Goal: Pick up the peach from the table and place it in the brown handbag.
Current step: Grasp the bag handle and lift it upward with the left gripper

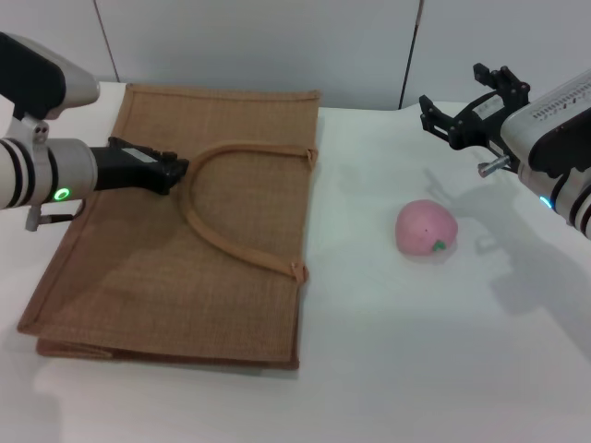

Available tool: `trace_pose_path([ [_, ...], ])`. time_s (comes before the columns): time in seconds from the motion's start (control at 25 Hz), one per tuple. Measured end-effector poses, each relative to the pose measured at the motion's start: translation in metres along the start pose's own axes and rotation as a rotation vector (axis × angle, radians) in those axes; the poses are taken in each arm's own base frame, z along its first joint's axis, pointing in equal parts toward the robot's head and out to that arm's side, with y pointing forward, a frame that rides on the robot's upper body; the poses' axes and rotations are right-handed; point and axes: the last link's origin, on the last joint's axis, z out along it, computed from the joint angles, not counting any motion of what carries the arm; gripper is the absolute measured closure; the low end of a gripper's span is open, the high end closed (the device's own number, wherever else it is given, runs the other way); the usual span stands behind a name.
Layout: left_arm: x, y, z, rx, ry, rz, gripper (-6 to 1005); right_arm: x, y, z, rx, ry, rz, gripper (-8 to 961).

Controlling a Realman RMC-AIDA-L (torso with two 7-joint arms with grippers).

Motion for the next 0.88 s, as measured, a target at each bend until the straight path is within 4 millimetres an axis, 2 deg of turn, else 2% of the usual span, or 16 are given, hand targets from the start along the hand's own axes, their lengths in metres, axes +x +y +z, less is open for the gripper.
trace_pose_path([
  [0.2, 0.0068, 0.0024, 0.0044, 0.007, 0.009, 0.019, 855, -0.0004, 0.0002, 0.0, 0.0, -0.002, 0.001, 85],
  [0.56, 0.0104, 0.004, 0.0069, 0.008, 0.009, 0.034, 979, -0.0005, 0.0001, 0.0001, 0.0, -0.002, 0.0, 85],
  [0.88, 0.0104, 0.0057, 0.0073, 0.002, 0.014, 0.014, 972, 0.0001, -0.0007, -0.0003, 0.001, 0.0, 0.0, 85],
])
